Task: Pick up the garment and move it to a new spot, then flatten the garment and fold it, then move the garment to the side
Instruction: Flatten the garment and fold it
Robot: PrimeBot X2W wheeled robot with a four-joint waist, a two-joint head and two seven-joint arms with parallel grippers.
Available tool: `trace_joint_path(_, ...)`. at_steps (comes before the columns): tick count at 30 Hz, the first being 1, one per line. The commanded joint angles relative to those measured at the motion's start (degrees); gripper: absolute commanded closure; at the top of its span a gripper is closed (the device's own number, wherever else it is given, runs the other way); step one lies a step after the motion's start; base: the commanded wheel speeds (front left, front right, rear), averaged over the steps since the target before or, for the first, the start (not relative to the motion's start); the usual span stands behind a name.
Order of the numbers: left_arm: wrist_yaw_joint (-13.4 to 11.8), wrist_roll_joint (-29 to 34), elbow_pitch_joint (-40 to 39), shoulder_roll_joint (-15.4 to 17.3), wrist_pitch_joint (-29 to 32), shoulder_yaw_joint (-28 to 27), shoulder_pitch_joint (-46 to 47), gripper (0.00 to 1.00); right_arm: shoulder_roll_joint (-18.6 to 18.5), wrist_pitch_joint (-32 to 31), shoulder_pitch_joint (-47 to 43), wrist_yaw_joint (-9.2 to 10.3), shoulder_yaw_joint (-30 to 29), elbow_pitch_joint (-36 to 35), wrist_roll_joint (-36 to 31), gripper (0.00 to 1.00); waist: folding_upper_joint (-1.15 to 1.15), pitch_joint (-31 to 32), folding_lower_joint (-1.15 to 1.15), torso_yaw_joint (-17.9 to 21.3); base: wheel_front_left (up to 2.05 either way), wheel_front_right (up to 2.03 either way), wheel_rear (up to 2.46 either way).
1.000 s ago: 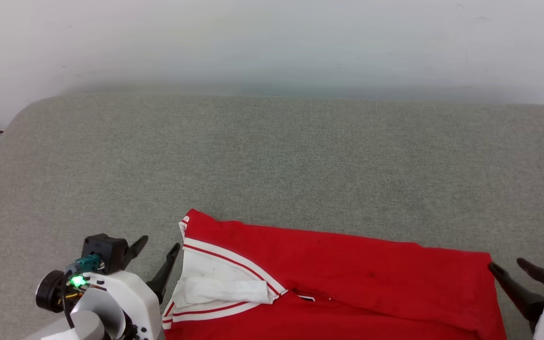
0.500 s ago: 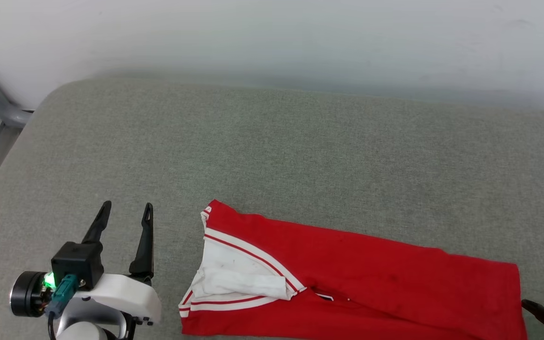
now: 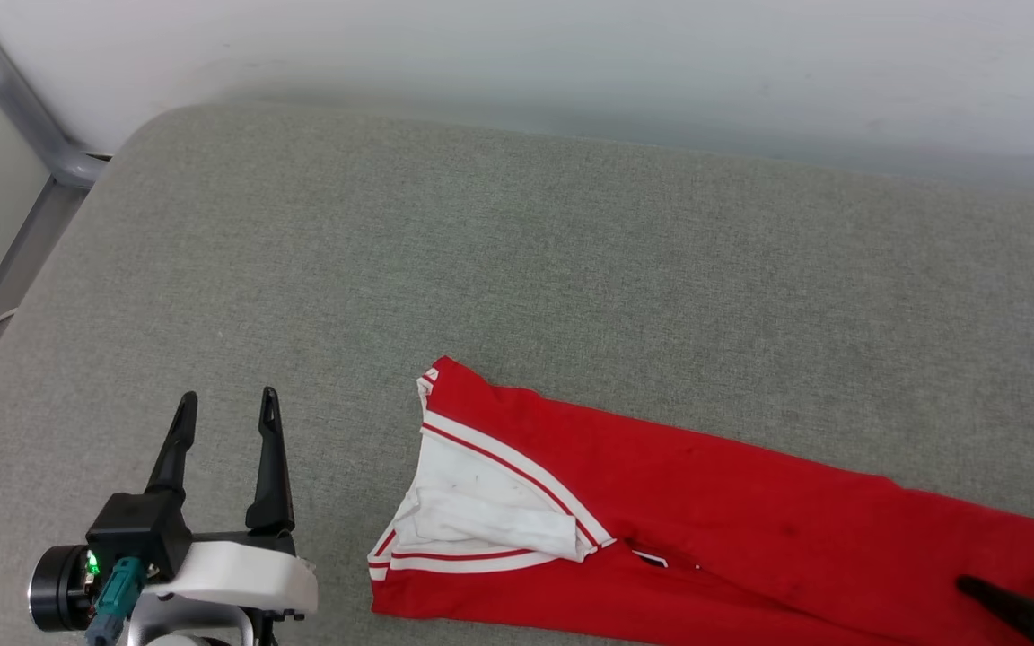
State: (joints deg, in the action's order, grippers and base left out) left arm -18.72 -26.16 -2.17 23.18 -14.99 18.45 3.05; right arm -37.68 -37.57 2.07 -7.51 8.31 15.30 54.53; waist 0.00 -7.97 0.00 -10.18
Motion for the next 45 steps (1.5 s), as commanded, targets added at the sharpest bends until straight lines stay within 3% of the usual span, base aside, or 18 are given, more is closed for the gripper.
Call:
trace_joint_path(1,0.84,1.53,-0.37,-1.28,-0.25,-1.38,-1.11,0.00,1.33,0.39,0.30,0.05,1.21,0.65,0.67,0.00,0.00,-0.22,0.00,-0.25,0.00,0.00,0.00)
trace_joint_path(8,6.33,9.50,0.25,-8.44,-0.25,-8.14,-4.38,0.00,3.13,2.49,0.86,0.02,6.05,2.19,3.78,0.00,0.00,-0.32,0.00,-0.44,0.00,0.00,0.00)
trace_joint_path(13,10.26,13.22,1.62,-11.96,-0.25,-11.33,-5.09,0.00,2.37,3.94,1.75,-0.04,9.33,3.01,4.93,0.00,0.00,-0.16,0.00,-0.40,0.00,0.00,0.00)
trace_joint_path(14,10.84,13.99,1.75,-12.54,-0.25,-11.91,-5.06,0.00,2.10,4.22,1.98,-0.04,9.94,3.15,5.20,0.53,0.00,-0.11,0.00,-0.39,0.00,0.00,0.00)
trace_joint_path(15,11.37,14.58,1.90,-13.06,-0.25,-12.57,-5.09,0.00,1.80,4.59,2.28,-0.04,10.44,3.28,5.38,0.83,0.00,-0.09,0.00,-0.35,0.00,0.00,0.00)
trace_joint_path(16,11.99,15.28,2.03,-13.49,-0.25,-13.02,-5.14,0.00,1.48,5.03,2.52,-0.04,10.98,3.34,5.36,1.00,0.00,-0.06,0.00,-0.32,0.00,0.00,0.00)
trace_joint_path(27,16.07,20.53,2.32,-16.99,-0.26,-16.37,-6.33,0.00,-2.46,10.85,4.70,0.09,13.56,5.29,7.49,1.00,0.00,1.10,0.00,0.65,0.00,0.00,0.00)
trace_joint_path(39,16.89,24.18,2.06,-18.05,-0.26,-17.55,-7.57,0.00,-8.59,15.83,6.03,0.09,11.73,12.06,7.38,1.00,0.00,2.65,0.00,1.51,0.00,0.00,0.00)
trace_joint_path(45,16.51,25.34,2.31,-18.05,-0.26,-17.68,-8.37,0.00,-9.47,17.26,6.04,0.08,10.34,16.43,7.08,1.00,0.00,3.33,0.00,1.79,0.00,0.00,0.00)
